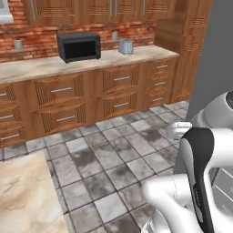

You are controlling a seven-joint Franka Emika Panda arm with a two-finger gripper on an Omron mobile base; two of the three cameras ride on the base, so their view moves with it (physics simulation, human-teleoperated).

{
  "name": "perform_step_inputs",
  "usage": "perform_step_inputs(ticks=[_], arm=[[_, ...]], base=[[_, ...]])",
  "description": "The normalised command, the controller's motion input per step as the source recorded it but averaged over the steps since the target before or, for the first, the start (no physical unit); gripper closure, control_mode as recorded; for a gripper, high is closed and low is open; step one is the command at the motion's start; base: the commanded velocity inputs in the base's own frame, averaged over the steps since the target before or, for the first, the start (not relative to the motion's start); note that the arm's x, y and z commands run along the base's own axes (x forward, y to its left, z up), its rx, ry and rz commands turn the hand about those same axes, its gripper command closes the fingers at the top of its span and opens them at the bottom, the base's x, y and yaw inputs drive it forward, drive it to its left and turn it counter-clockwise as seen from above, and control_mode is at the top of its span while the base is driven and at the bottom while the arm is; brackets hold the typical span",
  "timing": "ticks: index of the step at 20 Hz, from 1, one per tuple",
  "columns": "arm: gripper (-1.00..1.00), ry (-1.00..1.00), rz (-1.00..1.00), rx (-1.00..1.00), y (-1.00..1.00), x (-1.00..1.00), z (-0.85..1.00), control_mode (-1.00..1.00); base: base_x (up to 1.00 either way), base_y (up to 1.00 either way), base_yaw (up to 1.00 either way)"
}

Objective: Retrieve the tangerine and banana from the fridge and place them into the bowl on the dining table.

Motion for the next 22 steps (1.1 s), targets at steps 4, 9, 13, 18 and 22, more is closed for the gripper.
perform_step_inputs(ticks=[4, 9, 13, 18, 22], arm=[[-1.00, 0.00, 0.00, 0.00, 0.00, 0.00, 0.00, 1.00], [-1.00, 0.00, 0.00, 0.00, 0.00, 0.00, 0.00, 1.00], [-1.00, 0.00, 0.00, 0.00, 0.00, 0.00, 0.00, 1.00], [-1.00, 0.00, 0.00, 0.00, 0.00, 0.00, 0.00, 1.00], [-1.00, 0.00, 0.00, 0.00, 0.00, 0.00, 0.00, 1.00]], base=[[0.90, -0.04, -0.29], [0.67, -0.12, -0.30], [0.07, -0.16, -0.36], [-0.05, -0.13, -0.43], [-0.01, -0.23, -0.51]])
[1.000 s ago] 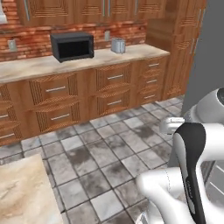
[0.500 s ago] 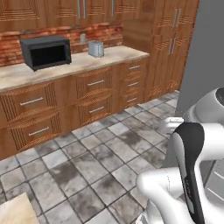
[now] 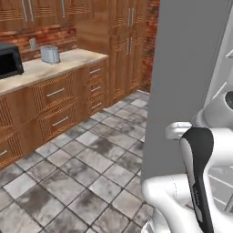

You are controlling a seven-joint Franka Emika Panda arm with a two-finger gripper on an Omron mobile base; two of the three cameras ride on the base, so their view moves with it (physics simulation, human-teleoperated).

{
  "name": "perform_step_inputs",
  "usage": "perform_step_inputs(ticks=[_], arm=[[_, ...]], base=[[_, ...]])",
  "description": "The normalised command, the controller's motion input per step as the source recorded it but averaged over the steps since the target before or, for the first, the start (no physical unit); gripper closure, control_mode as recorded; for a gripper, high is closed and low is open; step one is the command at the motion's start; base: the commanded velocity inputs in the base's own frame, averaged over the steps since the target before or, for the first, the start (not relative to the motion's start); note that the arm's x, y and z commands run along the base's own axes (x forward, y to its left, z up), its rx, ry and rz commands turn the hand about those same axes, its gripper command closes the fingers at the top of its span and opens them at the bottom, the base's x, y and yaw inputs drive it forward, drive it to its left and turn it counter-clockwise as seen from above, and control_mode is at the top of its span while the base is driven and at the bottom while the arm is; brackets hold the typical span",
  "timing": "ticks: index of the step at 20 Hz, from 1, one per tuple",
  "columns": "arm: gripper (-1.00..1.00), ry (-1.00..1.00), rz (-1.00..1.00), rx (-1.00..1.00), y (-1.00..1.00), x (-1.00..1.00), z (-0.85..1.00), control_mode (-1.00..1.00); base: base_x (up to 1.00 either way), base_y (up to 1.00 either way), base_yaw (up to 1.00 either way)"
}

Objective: Retrieve the tangerine and banana from the fridge and place them into the bowl on the dining table.

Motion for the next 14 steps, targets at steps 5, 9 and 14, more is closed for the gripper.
perform_step_inputs(ticks=[5, 9, 14], arm=[[-1.00, 0.00, 0.00, 0.00, 0.00, 0.00, 0.00, 1.00], [-1.00, 0.00, 0.00, 0.00, 0.00, 0.00, 0.00, 1.00], [-1.00, 0.00, 0.00, 0.00, 0.00, 0.00, 0.00, 1.00]], base=[[0.03, -0.22, -0.57], [0.16, -0.13, -0.56], [0.35, -0.01, -0.52]])
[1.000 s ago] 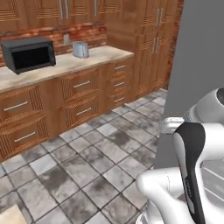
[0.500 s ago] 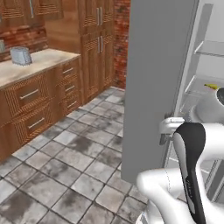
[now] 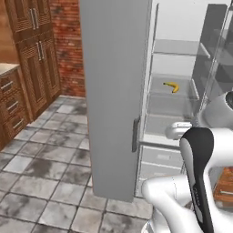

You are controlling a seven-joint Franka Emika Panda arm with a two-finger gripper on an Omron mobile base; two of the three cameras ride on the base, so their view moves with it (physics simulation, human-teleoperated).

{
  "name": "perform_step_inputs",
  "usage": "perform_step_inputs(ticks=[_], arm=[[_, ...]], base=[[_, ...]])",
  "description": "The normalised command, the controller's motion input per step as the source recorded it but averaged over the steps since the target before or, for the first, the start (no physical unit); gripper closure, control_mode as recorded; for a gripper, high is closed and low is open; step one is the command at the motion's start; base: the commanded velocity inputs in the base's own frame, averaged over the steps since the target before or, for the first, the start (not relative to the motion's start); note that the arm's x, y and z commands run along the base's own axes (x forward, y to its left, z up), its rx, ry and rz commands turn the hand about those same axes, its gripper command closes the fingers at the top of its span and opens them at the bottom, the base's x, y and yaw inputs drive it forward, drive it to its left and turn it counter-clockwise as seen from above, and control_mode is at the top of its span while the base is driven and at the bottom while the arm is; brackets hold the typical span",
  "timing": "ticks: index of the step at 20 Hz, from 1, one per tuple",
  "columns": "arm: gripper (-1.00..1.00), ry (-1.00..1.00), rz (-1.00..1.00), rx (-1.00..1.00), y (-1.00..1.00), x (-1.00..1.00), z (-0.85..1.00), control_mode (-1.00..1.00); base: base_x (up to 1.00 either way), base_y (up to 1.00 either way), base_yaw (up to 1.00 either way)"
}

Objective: Retrieve the tangerine and banana from the fridge and place them into the bowl on the dining table.

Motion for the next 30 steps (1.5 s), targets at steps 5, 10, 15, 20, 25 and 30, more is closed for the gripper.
perform_step_inputs(ticks=[5, 10, 15, 20, 25, 30], arm=[[-1.00, 0.00, 0.00, 0.00, 0.00, 0.00, 0.00, 1.00], [-1.00, 0.00, 0.00, 0.00, 0.00, 0.00, 0.00, 1.00], [-1.00, 0.00, 0.00, 0.00, 0.00, 0.00, 0.00, 1.00], [-1.00, 0.00, 0.00, 0.00, 0.00, 0.00, 0.00, 1.00], [-1.00, 0.00, 0.00, 0.00, 0.00, 0.00, 0.00, 1.00], [-1.00, 0.00, 0.00, 0.00, 0.00, 0.00, 0.00, 1.00]], base=[[0.54, 0.03, -0.42], [0.62, 0.15, -0.37], [0.71, 0.34, -0.28], [0.48, 0.10, -0.07], [0.00, 0.00, -0.24], [0.02, 0.02, -0.32]])
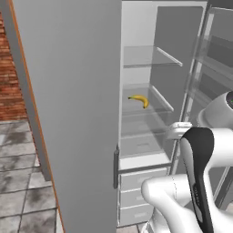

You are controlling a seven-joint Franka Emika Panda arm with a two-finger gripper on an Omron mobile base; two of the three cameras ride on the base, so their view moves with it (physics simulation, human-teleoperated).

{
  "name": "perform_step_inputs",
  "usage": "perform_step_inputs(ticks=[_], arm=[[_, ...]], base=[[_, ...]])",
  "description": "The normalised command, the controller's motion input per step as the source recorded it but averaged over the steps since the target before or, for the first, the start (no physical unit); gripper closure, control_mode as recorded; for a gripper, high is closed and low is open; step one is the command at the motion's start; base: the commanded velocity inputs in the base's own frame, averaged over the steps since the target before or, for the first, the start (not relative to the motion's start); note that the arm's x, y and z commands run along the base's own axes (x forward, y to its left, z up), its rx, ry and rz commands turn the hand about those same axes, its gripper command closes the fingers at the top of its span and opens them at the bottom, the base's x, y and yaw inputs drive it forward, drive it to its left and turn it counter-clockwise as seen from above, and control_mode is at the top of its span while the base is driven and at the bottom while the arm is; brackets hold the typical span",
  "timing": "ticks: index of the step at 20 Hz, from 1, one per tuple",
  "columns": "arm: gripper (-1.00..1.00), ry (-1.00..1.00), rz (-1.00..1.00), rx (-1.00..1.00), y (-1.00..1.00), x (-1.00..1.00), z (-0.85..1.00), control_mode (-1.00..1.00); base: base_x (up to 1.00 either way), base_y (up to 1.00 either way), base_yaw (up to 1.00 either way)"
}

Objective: Retrieve the tangerine and banana from the fridge and place them into the bowl on the dining table.

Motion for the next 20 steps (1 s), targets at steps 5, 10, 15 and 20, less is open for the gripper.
perform_step_inputs(ticks=[5, 10, 15, 20], arm=[[-1.00, 0.00, 0.00, 0.00, 0.00, 0.00, 0.00, 1.00], [-1.00, 0.00, 0.00, 0.00, 0.00, 0.00, 0.00, 1.00], [-1.00, 0.00, 0.00, 0.00, 0.00, 0.00, 0.00, 1.00], [-1.00, 0.00, 0.00, 0.00, 0.00, 0.00, 0.00, 1.00]], base=[[0.25, 0.28, -0.37], [0.38, 0.27, -0.33], [0.39, 0.09, -0.04], [0.51, 0.01, 0.00]])
